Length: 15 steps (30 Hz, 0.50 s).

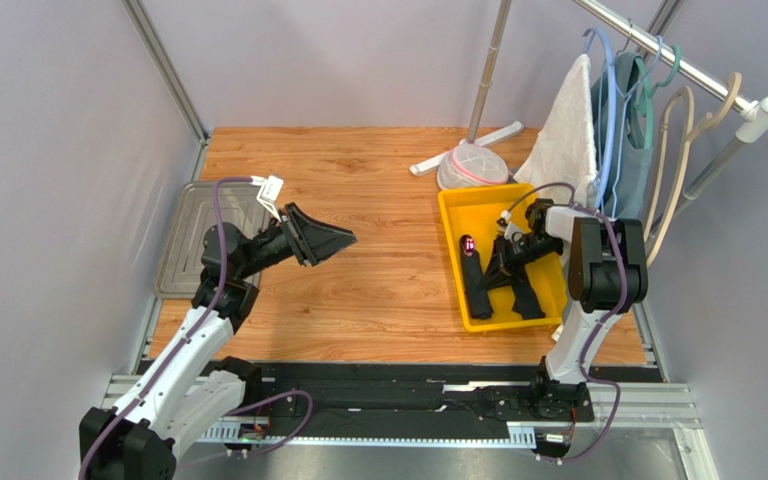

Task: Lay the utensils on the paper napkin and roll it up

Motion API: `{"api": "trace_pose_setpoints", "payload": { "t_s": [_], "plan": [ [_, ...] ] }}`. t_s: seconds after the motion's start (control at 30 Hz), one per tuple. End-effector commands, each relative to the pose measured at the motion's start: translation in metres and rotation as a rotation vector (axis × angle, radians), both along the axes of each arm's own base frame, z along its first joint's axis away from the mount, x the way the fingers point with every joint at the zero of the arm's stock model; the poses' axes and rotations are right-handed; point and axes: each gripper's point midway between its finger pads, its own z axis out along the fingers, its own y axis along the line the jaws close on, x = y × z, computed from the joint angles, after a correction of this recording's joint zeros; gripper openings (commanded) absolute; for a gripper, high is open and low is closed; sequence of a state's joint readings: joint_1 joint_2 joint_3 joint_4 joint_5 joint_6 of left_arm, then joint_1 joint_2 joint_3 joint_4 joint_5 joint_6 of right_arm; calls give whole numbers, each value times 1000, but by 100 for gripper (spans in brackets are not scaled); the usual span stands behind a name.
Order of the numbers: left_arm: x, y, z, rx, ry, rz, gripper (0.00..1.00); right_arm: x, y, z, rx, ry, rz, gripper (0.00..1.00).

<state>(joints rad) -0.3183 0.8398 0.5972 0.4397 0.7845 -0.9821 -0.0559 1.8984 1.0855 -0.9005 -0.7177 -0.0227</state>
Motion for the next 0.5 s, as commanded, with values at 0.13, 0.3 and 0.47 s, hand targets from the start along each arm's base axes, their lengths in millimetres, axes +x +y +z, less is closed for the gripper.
{"api": "trace_pose_setpoints", "payload": {
  "t_s": [0.13, 0.3, 0.47],
  "plan": [
    [-2, 0, 6, -14, -31, -4, 52, 8, 7, 9, 43, -48, -1, 20],
    [-3, 0, 5, -8, -32, -6, 52, 17, -2, 20, -24, -128, 1, 37],
    [-3, 0, 4, -3, -37, -6, 52, 27, -15, 33, -120, -207, -3, 48]
  ]
}}
